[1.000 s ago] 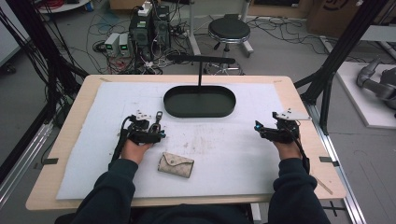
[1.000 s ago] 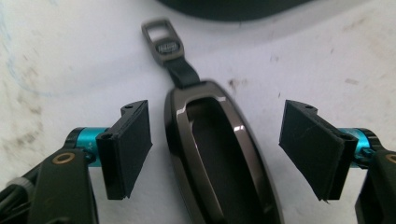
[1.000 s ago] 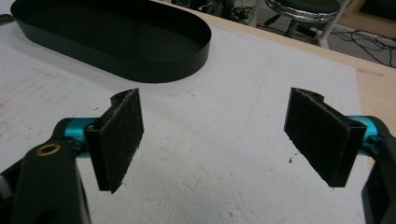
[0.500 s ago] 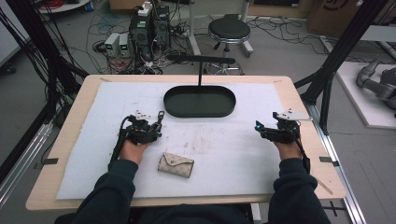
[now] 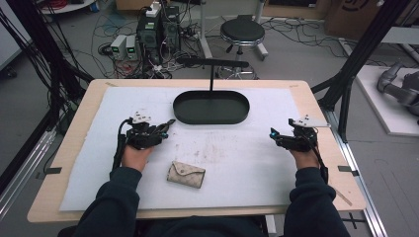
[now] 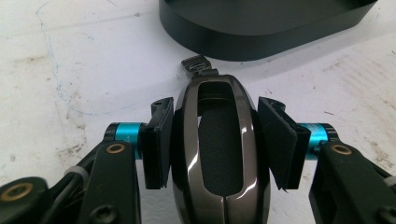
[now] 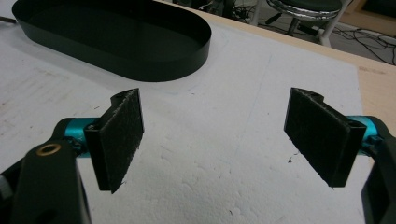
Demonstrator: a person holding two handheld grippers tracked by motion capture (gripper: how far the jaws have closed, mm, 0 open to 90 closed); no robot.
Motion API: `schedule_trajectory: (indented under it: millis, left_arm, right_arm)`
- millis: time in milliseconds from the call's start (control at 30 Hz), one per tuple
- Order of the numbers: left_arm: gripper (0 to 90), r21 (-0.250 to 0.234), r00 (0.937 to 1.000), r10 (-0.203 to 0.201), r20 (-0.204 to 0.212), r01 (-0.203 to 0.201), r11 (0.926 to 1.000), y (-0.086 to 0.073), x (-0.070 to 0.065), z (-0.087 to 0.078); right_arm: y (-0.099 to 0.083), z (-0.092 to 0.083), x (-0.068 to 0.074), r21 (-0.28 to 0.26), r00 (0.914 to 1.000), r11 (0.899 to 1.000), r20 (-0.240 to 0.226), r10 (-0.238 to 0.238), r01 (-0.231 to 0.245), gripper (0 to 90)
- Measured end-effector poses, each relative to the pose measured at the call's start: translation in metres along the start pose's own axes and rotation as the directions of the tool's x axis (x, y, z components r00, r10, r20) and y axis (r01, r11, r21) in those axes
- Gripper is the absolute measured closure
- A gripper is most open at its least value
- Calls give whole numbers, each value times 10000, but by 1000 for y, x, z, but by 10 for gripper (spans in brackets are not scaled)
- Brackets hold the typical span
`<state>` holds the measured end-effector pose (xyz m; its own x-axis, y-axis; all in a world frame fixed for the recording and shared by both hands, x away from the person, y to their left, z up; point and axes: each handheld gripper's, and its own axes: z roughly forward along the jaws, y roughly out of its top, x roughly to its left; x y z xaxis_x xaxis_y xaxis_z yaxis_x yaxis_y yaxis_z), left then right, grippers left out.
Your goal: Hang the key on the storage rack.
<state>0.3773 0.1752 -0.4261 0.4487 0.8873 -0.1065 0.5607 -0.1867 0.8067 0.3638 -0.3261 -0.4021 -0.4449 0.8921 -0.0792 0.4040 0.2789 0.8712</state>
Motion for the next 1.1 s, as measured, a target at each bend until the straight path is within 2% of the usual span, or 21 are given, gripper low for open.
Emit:
schedule_trajectory:
  millis: [33, 100, 167, 200, 367, 467, 500, 567, 667, 700, 733, 800, 967, 1100]
  left_arm:
    - [481, 0, 10000, 0, 0, 0, 10000, 0, 0, 0]
    - [480, 331, 9998, 184, -44, -182, 9993, -1, -2, 3]
    - [480, 844, 9988, 477, -75, -468, 9953, -3, -6, 9]
    - [480, 1139, 9972, 729, -176, -704, 9910, -5, -8, 14]
    - [479, 1583, 9965, 770, -315, -711, 9848, -9, -8, 20]
    - [478, 1496, 9971, 708, -274, -659, 9865, -10, -7, 20]
    - [450, 1441, 9967, 785, -229, -744, 9868, -10, -6, 20]
    - [392, 1350, 9976, 687, 51, -687, 9885, -12, -5, 22]
    - [350, 1379, 9973, 727, 119, -737, 9877, -12, -6, 22]
    - [352, 1351, 9968, 796, 97, -802, 9876, -12, -7, 22]
    - [378, 1460, 9948, 1017, -38, -1000, 9842, -12, -7, 22]
    - [480, 1422, 9960, 886, -94, -864, 9861, -11, -4, 20]
    - [483, 1461, 9942, 1052, -237, -1007, 9841, -10, -7, 21]
    - [483, 1161, 9934, 1130, -201, -1099, 9871, -8, -8, 18]
  right_arm:
    - [0, 0, 0, -3, 10000, 10000, -1, -12, 12, 203]
    - [0, 0, 0, 2, 10000, 10000, -10, -12, 12, 203]
    - [0, 1, 0, 23, 10000, 10000, -11, -28, 28, 203]
    - [0, 1, 0, 12, 10000, 10000, -18, -41, 41, 203]
    - [-1, 0, 0, 3, 10000, 10000, -34, -7, 7, 203]
    - [-1, 1, 0, 53, 10000, 10000, -54, -20, 20, 203]
    - [-1, 1, 0, 34, 10000, 10000, -69, -1, 2, 202]
    - [-1, 1, 1, 42, 10000, 10000, -68, -30, 30, 203]
    - [-1, 1, 1, 62, 9999, 10000, -95, -36, 37, 203]
    - [-1, 1, 2, 83, 9999, 9999, -104, -55, 56, 203]
    - [-1, 1, 1, 88, 9999, 9999, -120, -99, 100, 203]
    - [-1, 2, 2, 113, 9999, 9999, -141, -89, 91, 203]
    - [-1, 2, 2, 158, 9998, 9998, -128, -136, 138, 203]
    - [-1, 2, 0, 150, 9999, 9999, -149, -50, 52, 203]
